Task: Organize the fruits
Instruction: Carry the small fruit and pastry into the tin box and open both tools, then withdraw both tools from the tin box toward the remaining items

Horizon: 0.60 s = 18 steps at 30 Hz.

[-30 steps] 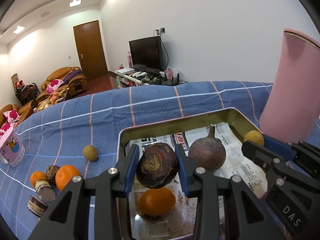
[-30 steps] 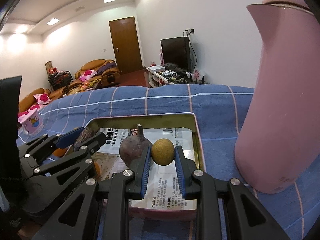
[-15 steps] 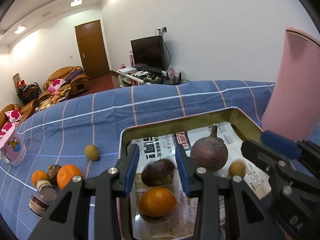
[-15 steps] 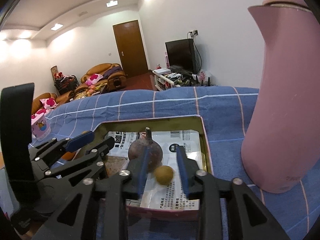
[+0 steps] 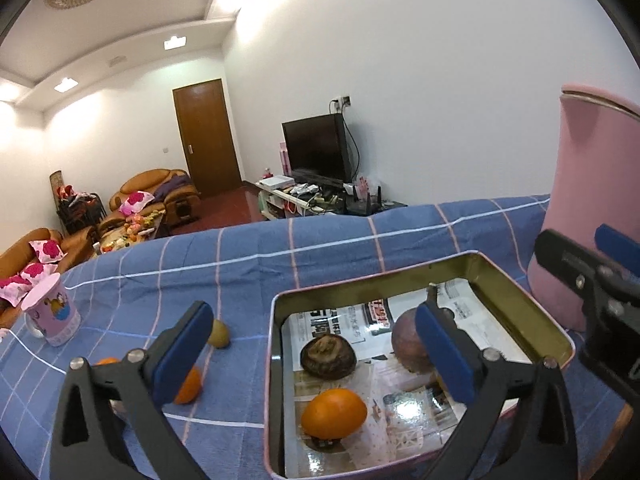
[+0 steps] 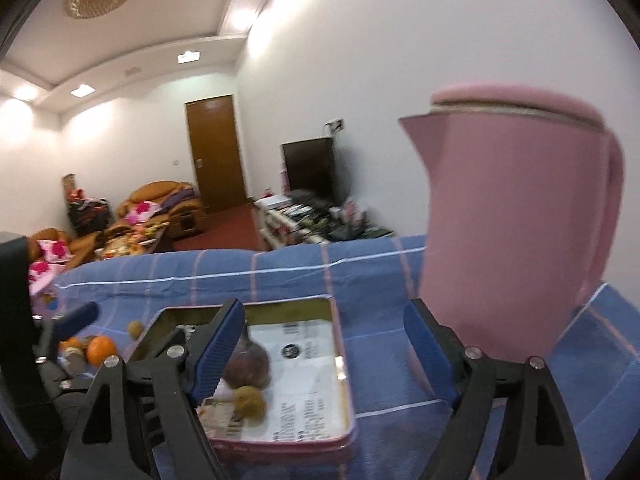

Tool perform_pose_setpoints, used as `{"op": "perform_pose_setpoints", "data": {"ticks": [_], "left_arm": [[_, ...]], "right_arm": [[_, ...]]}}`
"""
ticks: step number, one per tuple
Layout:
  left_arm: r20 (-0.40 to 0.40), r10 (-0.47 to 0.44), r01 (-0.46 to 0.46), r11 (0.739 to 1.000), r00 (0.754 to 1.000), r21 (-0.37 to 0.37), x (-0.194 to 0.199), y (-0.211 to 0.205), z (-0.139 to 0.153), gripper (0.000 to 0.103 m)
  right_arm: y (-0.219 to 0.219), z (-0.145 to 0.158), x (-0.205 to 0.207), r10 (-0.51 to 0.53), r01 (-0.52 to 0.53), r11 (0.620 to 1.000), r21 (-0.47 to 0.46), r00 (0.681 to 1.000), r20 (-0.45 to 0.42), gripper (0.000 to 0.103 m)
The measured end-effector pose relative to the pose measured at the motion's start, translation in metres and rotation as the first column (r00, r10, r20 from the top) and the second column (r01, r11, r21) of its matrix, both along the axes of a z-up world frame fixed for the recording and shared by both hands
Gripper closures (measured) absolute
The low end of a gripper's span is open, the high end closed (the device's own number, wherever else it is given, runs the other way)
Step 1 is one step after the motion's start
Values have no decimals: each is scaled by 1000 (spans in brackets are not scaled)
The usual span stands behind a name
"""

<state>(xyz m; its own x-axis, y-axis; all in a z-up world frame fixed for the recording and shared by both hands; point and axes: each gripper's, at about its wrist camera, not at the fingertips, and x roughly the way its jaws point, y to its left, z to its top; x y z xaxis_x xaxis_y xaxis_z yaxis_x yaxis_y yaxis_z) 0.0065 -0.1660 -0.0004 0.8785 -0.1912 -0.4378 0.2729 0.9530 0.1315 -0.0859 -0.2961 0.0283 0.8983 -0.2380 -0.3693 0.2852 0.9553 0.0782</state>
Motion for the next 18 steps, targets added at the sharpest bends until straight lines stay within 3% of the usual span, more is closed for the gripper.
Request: {"op": "perform_pose_setpoints", "data": {"ticks": [7,12,18], "left_arm": [[20,24,-24,1000,1000,-6,-3,9,3,0],[16,35,-36,999,999,21,-4,9,2,0],[43,34,-35,999,999,34,-12,11,3,0]], "right_arm": [[0,2,-12,-69,77,995,-66,992,108,20],[-1,-3,-7,-62,66,996,-63,996,67,19],[-2,-2,-15,-78,83,995,-60,993,84,19]]}}
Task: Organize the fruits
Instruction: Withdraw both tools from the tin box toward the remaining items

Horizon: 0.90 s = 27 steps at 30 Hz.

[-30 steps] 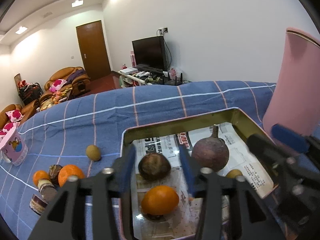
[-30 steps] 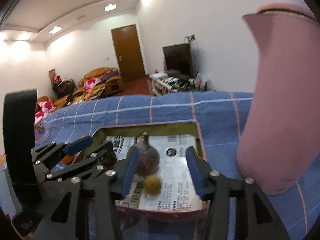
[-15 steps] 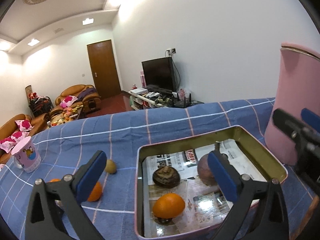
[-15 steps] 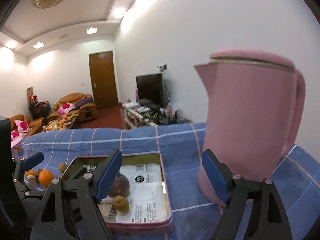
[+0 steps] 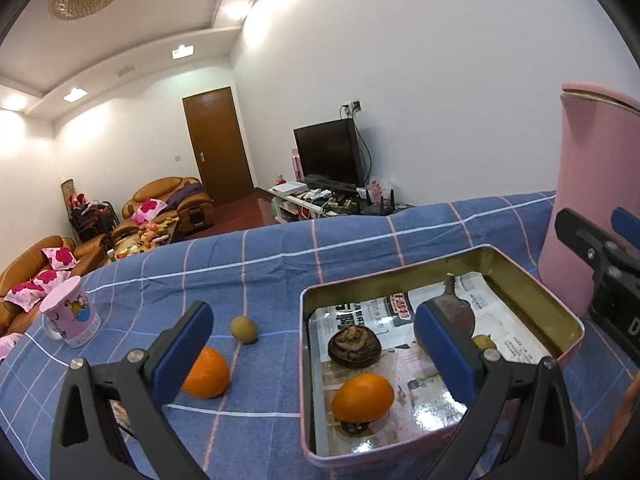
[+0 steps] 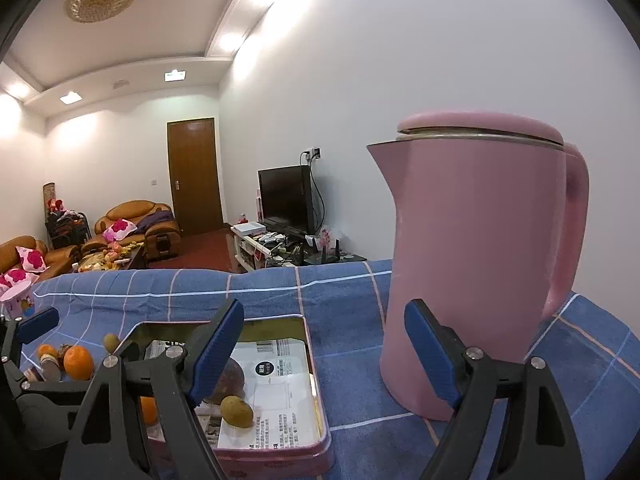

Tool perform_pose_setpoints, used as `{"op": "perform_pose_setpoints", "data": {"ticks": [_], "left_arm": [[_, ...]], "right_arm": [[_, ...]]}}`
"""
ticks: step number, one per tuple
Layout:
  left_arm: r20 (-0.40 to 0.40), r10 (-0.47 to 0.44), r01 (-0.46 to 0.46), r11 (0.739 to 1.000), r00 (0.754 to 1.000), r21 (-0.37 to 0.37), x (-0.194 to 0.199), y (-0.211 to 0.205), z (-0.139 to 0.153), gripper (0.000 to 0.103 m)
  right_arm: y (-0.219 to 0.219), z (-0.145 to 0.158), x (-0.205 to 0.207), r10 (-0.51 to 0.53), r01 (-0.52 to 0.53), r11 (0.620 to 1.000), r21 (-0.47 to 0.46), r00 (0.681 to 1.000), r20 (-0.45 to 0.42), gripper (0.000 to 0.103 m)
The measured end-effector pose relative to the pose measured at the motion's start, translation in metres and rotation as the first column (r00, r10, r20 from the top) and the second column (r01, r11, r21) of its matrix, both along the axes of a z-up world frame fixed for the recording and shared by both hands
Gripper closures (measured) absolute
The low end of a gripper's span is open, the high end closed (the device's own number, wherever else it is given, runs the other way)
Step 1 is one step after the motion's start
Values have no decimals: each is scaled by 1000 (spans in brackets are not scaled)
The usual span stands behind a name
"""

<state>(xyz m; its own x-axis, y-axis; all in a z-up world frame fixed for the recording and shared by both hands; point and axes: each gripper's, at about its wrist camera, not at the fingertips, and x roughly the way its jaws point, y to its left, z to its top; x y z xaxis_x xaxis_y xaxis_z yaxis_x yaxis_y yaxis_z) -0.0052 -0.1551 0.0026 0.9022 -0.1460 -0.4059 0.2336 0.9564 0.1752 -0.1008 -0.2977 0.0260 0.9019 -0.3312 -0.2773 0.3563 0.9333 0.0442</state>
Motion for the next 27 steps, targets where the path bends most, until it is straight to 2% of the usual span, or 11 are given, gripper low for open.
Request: {"op": "perform_pose_setpoints", "data": {"ticks": [16,27], "left_arm": [[-49,17,-18,999,999,-32,-6,43,-3,0],[-75,37,-39,999,996,-21,-1,85,-6,0]], "right_arm": [[10,-4,-12,7,-4,995,98,1000,-28,19],[44,-7,-14,67,-59,988,145,997,-48,19]]}}
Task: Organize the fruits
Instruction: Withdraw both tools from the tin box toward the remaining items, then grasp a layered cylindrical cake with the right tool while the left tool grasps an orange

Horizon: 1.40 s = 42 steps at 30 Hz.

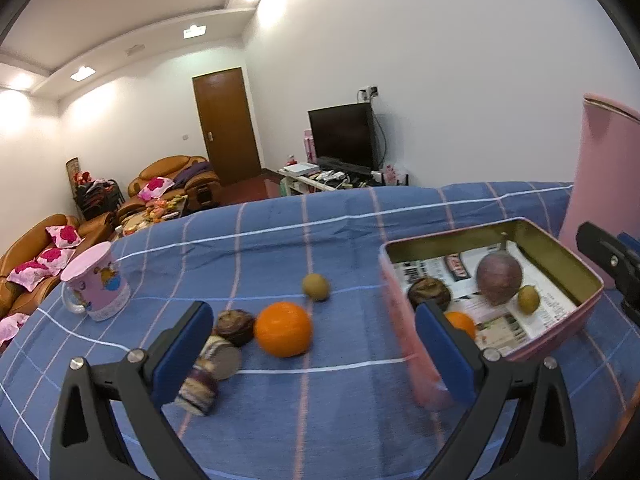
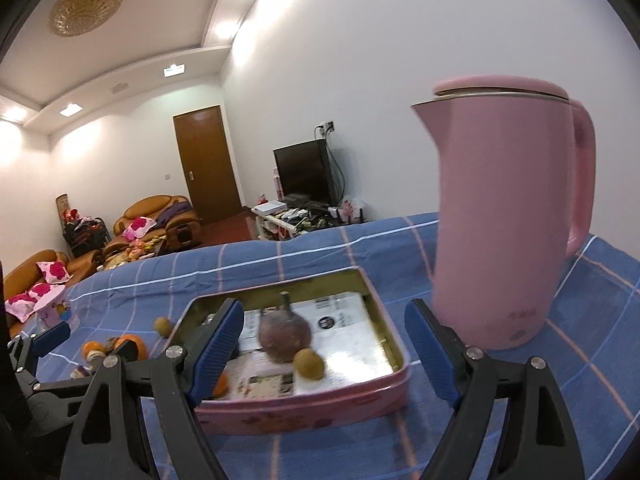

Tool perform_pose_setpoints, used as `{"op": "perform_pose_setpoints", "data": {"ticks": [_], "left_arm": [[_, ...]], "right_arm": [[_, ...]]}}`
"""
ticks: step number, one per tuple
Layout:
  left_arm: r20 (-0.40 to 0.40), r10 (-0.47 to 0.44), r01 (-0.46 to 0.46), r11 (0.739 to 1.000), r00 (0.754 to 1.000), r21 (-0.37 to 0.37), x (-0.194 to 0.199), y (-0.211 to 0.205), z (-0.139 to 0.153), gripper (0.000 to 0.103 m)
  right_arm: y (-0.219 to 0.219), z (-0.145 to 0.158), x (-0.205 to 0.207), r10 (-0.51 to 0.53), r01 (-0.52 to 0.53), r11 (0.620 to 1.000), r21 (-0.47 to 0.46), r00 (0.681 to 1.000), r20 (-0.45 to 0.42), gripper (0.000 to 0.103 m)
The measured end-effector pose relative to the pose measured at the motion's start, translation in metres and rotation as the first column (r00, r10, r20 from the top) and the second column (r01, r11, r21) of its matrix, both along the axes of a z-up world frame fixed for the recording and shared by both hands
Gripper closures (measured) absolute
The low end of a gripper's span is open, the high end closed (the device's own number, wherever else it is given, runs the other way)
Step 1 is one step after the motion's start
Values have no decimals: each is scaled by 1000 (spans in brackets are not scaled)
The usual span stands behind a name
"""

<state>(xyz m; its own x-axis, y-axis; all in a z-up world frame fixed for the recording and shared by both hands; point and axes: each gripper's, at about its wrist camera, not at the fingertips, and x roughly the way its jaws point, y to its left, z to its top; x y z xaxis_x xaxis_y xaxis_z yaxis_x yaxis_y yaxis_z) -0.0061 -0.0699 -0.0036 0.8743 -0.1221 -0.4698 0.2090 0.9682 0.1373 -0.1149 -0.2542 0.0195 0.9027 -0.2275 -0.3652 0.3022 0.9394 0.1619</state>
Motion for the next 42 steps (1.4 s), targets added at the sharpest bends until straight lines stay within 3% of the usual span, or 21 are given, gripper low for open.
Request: {"op": "perform_pose_setpoints", "data": {"ticks": [20,26,32,36,40,42], "left_arm": [[-47,56,-56,998,997,-9,32,84,-5,0],[-53,148,-147,989,988,30,56,128,-6,0],[-99,274,-276,961,956,-4,84,188,-6,0],[-108,311,-314,949,944,-8,91,206,-7,0],[-121,320,-323,946,940,-5,95,212,-8,0],[-127,320,-323,946,939,-9,96,212,-8,0]], "right_arm": [[80,-10,32,110,-108,993,44,993,-46,19],[112,-13,45,181,-179,983,36,981,-68,19],[146,-20,62,292,-288,956,56,950,-110,19],[172,-25,75,369,-362,929,72,918,-147,21],[196,-35,92,454,-437,891,124,867,-206,37],[208,-39,99,485,-462,875,147,844,-229,39]]}}
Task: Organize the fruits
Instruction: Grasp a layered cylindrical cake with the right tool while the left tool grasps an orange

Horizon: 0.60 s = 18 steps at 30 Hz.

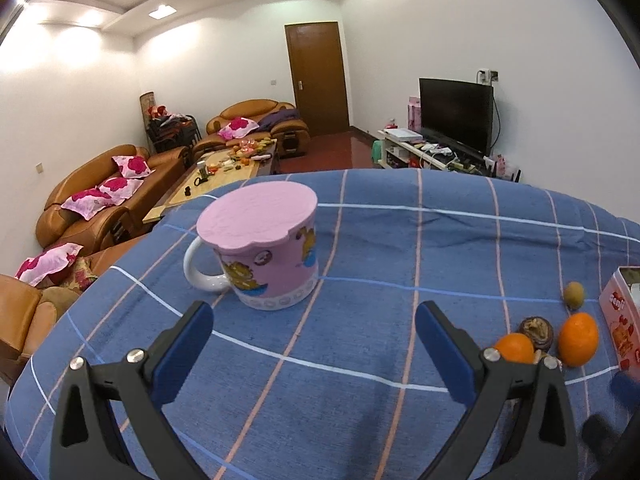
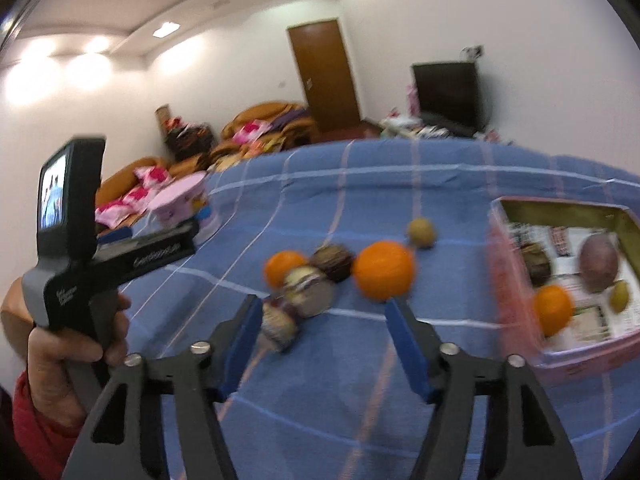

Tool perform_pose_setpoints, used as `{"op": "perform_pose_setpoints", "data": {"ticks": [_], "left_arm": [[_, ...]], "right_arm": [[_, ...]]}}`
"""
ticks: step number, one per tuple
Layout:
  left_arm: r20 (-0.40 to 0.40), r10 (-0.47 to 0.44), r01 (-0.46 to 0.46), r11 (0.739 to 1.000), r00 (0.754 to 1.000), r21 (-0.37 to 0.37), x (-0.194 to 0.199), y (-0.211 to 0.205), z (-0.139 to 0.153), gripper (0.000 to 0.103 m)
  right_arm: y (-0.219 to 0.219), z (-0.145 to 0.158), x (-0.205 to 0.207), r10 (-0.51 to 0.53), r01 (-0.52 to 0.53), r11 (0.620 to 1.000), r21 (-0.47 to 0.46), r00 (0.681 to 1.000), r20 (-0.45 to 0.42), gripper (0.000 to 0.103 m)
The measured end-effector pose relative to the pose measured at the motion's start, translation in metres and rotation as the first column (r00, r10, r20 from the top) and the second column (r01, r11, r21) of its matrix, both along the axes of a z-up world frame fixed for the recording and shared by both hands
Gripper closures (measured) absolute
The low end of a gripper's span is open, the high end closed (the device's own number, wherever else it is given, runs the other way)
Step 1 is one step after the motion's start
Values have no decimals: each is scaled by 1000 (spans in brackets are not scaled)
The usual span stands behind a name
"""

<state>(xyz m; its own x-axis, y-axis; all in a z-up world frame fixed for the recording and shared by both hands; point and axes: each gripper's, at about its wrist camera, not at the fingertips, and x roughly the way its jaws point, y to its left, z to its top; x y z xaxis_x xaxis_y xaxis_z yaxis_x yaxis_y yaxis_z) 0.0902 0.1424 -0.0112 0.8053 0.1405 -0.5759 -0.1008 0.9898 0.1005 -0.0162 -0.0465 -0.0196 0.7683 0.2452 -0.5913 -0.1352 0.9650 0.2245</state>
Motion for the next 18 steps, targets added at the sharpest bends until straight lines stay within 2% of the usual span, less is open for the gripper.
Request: {"op": "perform_pose_setpoints", "data": {"ticks": [5,9,11,13,18], "left_arm": [[-3,-8,8,1000,1000,30,1,-4,-1,0],[-6,-18,18,1000,1000,8,1,-2,0,0],[-5,-20,20,1000,1000,3,1,-2,0,0],[-3,-26,26,1000,1000,2,0,-2,0,0],[-2,-50,50,999,999,2,-1,-4,-1,0]], "right_arm": [[27,-12,20,64,-64,998,13,995,-81,39],[42,-25,38,90,-87,996,28,982,-169,40],[43,-30,44,94,-88,995,38,975,-202,56],[39,-33,48,101,-87,993,74,972,-211,64],[34,-32,43,121,-106,991,80,970,-211,64]]}}
